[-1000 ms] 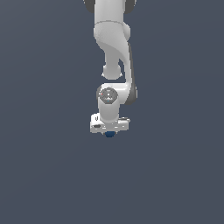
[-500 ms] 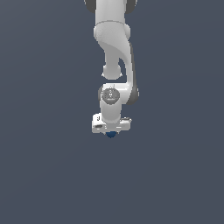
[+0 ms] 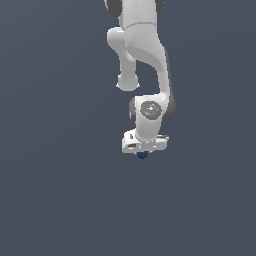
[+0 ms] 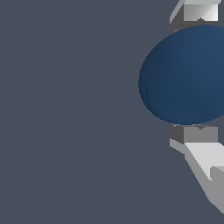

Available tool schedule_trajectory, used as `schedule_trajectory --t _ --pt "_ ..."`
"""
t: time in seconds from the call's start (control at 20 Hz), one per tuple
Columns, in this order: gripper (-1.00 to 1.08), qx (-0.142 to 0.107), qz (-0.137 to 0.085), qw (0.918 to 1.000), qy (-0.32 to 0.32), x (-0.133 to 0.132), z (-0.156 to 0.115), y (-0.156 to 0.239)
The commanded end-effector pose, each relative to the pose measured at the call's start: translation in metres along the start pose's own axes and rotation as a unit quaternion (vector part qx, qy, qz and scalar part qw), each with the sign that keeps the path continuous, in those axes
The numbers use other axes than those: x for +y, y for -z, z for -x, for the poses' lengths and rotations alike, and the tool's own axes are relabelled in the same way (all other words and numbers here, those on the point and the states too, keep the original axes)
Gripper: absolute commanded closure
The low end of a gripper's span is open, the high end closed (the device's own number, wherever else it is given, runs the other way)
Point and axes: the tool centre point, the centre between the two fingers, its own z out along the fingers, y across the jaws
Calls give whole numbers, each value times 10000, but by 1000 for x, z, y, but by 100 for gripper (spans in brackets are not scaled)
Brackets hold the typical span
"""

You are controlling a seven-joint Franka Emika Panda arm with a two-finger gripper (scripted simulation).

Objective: Pick up the object and move it to a goal position.

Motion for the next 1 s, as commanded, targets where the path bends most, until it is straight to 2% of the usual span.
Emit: schedule_trajectory --t 0.0,0.3,0.5,0.7,0.95 --pt "108 5 -1 10000 4 -29 -6 3" --pt "108 5 -1 10000 4 -97 -23 10" --pt "108 5 -1 10000 4 -130 -32 13" --pt "108 5 -1 10000 4 -150 -38 15" --pt "108 5 -1 10000 4 -160 -42 16"
